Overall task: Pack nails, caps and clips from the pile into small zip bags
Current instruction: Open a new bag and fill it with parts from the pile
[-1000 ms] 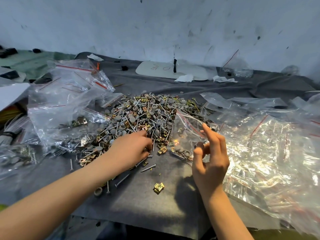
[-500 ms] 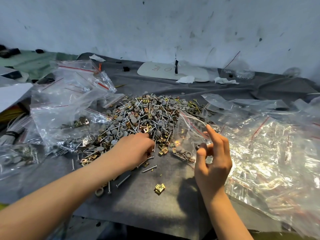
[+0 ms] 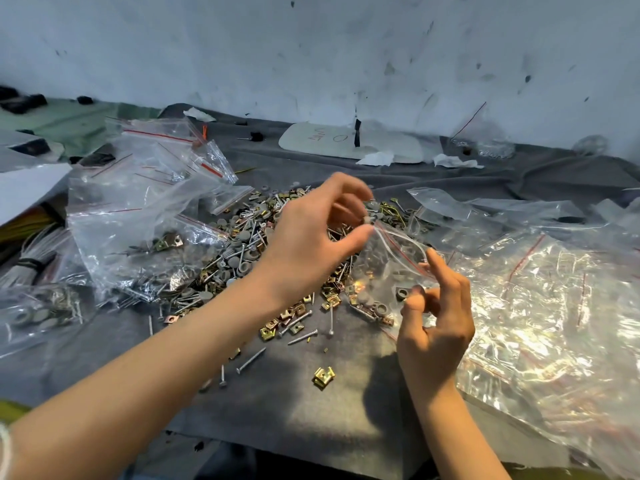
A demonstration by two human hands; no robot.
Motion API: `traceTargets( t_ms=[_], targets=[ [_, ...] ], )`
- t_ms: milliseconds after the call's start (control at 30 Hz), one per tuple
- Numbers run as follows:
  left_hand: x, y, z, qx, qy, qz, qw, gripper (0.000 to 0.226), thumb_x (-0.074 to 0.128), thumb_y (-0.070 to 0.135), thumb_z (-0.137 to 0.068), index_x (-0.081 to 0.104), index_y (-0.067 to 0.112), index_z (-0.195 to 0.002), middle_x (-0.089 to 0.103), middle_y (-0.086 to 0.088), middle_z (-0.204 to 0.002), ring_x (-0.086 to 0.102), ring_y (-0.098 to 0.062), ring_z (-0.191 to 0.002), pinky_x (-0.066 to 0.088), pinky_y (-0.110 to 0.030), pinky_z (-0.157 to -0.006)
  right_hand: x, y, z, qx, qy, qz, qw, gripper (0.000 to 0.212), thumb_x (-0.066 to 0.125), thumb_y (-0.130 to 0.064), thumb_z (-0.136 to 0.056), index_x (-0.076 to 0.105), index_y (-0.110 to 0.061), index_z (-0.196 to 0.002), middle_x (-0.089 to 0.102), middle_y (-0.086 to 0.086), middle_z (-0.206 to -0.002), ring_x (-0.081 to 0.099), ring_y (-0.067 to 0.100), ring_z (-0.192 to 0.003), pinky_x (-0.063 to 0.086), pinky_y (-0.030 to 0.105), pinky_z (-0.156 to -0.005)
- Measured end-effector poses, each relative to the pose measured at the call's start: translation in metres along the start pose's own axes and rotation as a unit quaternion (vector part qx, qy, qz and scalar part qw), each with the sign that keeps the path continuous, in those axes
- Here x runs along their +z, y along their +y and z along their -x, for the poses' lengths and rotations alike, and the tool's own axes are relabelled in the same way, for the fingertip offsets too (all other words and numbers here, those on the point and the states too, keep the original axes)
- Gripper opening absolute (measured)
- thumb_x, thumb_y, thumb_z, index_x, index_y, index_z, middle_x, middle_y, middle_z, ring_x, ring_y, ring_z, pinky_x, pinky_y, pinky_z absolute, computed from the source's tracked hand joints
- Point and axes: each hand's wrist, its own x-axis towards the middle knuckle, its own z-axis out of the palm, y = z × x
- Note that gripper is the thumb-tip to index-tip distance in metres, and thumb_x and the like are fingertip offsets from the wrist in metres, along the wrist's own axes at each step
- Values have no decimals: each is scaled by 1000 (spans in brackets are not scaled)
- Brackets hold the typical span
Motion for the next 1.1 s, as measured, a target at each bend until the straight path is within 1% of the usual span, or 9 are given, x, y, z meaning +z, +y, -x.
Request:
traceTargets(
  t_ms=[167, 267, 467, 533, 667, 767, 867, 1000, 1100],
  targets=[
    [24, 19, -13, 179, -57, -60, 980, 14, 71, -3, -83, 66, -4, -95, 67, -11, -93, 66, -19, -80, 55, -32, -77, -1, 1, 1, -1, -7, -3, 1000, 40, 44, -2, -83, 57, 7, -120, 52, 1, -101, 45, -4, -67, 37, 1, -71],
    [32, 9, -13, 193, -103, -151, 964, 14, 69, 11, -88, 69, 4, -100, 69, -6, -96, 67, -22, -82, 49, -45, -83, -2, 2, 2, 1, -5, -4, 1000, 41, 44, -2, -82, 57, 5, -121, 52, 0, -103, 44, 1, -65, 37, 2, -71],
    [27, 1, -11, 180, -93, -171, 964, 24, 71, 26, -87, 70, 10, -105, 72, 0, -100, 67, -20, -91, 43, -43, -92, -2, 1, 1, 1, -17, 1, 1000, 42, 43, -2, -81, 57, 8, -120, 54, 4, -102, 42, 1, -64, 38, 1, -69],
    [21, -1, -12, 165, -68, -143, 974, 24, 66, 27, -89, 69, 8, -104, 71, -2, -100, 66, -19, -92, 47, -40, -89, -2, 1, 1, 4, -17, -3, 1000, 41, 44, -1, -81, 57, 9, -119, 53, 4, -102, 43, -3, -66, 37, 0, -69],
    [7, -19, -10, 41, 10, -98, 994, 8, 61, 10, -93, 66, 10, -99, 65, 3, -94, 58, -7, -83, 45, -11, -81, -1, 0, 0, 4, -16, -9, 1000, 41, 44, 1, -80, 57, 10, -118, 52, 3, -99, 46, -14, -73, 36, -2, -68],
    [6, -42, 5, -83, -130, -165, 974, 5, 61, 14, -93, 65, 15, -96, 63, 8, -90, 57, -5, -83, 51, -24, -86, -1, 1, 1, 5, -16, -10, 1000, 41, 44, 2, -80, 57, 9, -118, 52, 3, -99, 45, -14, -73, 36, -1, -68],
    [9, -59, 27, -108, -263, -269, 920, 13, 61, 24, -93, 66, 17, -104, 62, 4, -103, 57, -11, -97, 49, -33, -91, -1, 0, 0, 5, -15, -9, 1000, 41, 44, 2, -79, 57, 10, -117, 52, 4, -98, 43, -11, -69, 36, -2, -68],
    [1, -68, 39, -122, -299, -340, 883, 18, 60, 21, -93, 63, 17, -111, 57, 1, -111, 54, -17, -108, 49, -38, -90, -1, -1, 0, 4, -19, -5, 1000, 41, 44, 2, -79, 57, 10, -117, 51, 4, -97, 40, -7, -67, 35, -3, -69],
    [-2, -71, 44, -98, -304, -342, 884, 25, 58, 12, -93, 60, 18, -117, 55, 0, -116, 53, -19, -110, 49, -41, -90, 0, -1, 0, 4, -21, -8, 1000, 41, 44, 3, -79, 57, 9, -117, 51, 3, -97, 44, -13, -72, 36, -3, -68]
  ],
)
